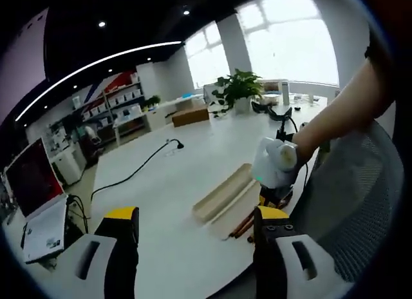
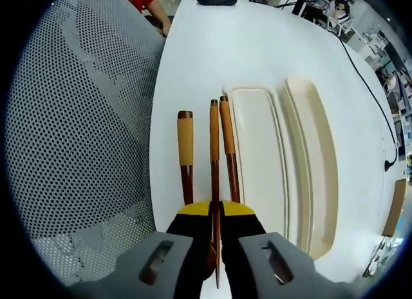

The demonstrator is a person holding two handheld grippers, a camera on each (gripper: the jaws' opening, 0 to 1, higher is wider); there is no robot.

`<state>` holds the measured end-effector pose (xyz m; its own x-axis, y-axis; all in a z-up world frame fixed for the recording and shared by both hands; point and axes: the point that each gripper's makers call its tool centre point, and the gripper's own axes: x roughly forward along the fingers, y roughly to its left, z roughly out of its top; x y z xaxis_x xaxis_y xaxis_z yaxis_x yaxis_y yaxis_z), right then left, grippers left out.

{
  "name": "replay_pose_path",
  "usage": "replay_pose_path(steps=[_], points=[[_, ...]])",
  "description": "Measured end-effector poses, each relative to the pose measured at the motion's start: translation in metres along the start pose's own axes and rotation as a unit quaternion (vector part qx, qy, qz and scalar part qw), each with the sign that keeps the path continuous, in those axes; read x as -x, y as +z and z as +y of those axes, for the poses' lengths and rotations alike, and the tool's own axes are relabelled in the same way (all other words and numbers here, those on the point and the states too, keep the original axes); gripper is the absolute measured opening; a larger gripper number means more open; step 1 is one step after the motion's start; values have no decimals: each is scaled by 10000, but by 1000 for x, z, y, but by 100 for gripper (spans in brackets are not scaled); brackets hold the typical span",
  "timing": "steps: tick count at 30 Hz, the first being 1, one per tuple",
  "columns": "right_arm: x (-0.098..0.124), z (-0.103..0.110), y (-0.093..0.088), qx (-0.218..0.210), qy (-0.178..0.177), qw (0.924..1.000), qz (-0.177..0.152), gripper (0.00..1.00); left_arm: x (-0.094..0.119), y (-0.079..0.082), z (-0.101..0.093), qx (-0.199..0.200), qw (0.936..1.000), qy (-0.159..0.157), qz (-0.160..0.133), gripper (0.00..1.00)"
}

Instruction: Arrange the utensils inside the cutlery case until each visible utensil rests in its matching compartment.

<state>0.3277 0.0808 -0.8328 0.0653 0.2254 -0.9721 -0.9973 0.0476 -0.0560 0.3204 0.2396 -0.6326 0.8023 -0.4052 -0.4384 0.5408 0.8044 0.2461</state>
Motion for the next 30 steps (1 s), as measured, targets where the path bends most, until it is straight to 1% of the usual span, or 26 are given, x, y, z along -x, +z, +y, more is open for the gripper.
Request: replay_pose_path(steps=[3,4,5,6,7,8,9,13,17,20,23,26,30], points=[[0,-1,1,-112,29,9999,-20,1,2,1,-1,45,10000,21,-52,74],[0,-1,1,-97,29,9999,-37,1,3,1,-1,30,10000,45,-62,74],[0,-1,2,-7,3,9999,-137,1,4,0,0,16,10000,81,-35,74],[0,-1,2,16,17,9998,-172,1,5,-1,0,27,9999,91,-34,76],[0,-1,2,-31,-5,9998,-197,1,7,1,0,72,9999,106,-109,78],[0,-1,2,-50,-7,9998,-211,1,8,7,0,154,9994,110,-293,79],[0,-1,2,-70,-3,9997,-222,1,9,8,0,162,9993,120,-318,78],[0,-2,3,-150,26,9996,-236,0,9,5,1,155,9994,166,-249,78],[0,-2,3,-65,-20,9996,-257,0,9,7,-2,34,9995,156,-260,77],[0,-2,3,-142,7,9995,-286,0,8,7,-2,56,9996,123,-242,77],[0,-3,4,-148,-11,9994,-328,0,7,6,-1,61,9996,113,-235,77],[0,-3,5,-116,1,9995,-295,0,7,5,-1,76,9997,102,-219,76],[0,-4,4,-193,41,9992,-334,0,6,5,0,76,9997,96,-195,76]])
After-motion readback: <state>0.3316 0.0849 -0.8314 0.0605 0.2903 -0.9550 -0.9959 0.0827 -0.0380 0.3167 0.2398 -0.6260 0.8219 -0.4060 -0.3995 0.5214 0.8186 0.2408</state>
